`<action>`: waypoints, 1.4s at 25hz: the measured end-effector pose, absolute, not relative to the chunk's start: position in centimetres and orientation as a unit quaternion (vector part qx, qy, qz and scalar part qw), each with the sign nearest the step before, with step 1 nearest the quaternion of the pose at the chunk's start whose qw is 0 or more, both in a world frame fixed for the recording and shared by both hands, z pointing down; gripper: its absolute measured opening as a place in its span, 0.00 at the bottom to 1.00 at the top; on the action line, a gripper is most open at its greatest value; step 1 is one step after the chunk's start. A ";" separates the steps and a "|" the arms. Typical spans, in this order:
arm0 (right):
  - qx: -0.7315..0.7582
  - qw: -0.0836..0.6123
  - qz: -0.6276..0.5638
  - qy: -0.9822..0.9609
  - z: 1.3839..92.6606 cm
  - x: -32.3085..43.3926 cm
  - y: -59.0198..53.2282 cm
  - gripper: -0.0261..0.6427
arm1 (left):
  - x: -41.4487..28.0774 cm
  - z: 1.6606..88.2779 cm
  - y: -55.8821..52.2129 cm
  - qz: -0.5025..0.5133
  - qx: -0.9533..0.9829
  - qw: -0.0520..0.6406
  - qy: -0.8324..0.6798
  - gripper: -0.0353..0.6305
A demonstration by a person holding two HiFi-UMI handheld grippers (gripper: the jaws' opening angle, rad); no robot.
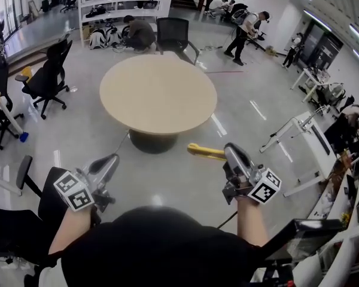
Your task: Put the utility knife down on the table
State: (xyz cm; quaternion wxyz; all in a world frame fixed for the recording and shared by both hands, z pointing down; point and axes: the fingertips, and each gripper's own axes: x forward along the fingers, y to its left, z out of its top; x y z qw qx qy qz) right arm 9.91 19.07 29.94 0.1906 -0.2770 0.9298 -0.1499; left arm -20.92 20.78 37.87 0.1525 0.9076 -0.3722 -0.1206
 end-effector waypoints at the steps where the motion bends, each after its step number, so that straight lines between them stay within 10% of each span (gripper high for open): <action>1: -0.269 0.191 -0.152 0.932 30.1 10.8 17.8 0.13 | -20.0 37.8 20.0 -0.119 0.906 0.149 -0.378 0.05; 20: -0.185 0.201 -0.180 0.945 30.3 27.7 -1.3 0.13 | -2.2 35.7 6.2 -0.109 0.880 0.141 -0.440 0.05; 35: -0.266 0.197 -0.170 0.928 31.8 23.0 -11.8 0.13 | -7.5 38.3 -9.1 -0.122 0.909 0.160 -0.365 0.05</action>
